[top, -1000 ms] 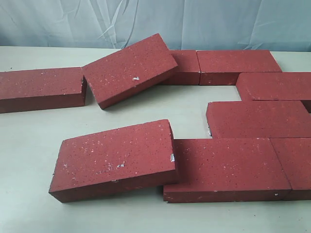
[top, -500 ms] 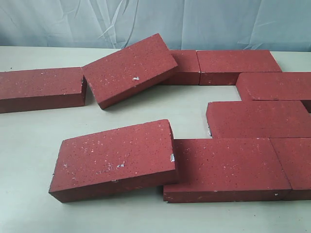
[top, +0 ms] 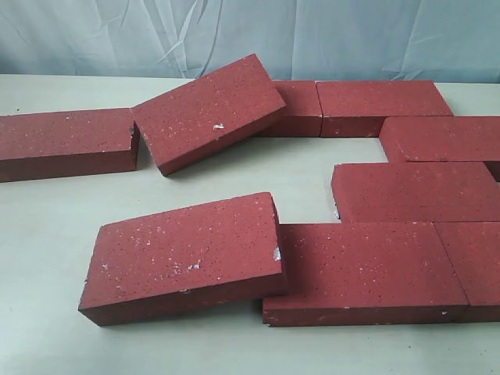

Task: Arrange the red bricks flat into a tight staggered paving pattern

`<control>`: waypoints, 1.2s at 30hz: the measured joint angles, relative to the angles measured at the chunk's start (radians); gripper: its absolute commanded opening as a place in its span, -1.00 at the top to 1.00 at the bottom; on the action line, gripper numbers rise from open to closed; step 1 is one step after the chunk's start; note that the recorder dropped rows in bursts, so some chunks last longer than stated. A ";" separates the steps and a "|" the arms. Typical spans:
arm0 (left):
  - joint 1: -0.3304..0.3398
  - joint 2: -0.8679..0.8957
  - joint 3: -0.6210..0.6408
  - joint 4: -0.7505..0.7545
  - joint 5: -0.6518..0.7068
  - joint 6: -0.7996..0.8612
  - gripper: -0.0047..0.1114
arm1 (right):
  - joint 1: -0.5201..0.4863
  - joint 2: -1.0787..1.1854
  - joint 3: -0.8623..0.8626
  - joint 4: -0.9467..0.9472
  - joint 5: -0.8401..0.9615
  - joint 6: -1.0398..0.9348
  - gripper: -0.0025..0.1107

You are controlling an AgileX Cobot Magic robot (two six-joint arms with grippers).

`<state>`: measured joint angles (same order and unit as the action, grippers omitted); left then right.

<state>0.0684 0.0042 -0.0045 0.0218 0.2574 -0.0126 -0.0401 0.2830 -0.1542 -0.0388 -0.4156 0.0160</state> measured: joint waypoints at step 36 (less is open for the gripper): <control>0.000 0.000 0.000 0.000 -0.002 0.000 0.92 | 0.000 0.702 -0.359 -0.003 -0.055 0.000 0.97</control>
<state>0.0684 0.0042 -0.0045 0.0218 0.2556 -0.0126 -0.0401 0.9848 -0.5127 -0.0415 -0.4710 0.0160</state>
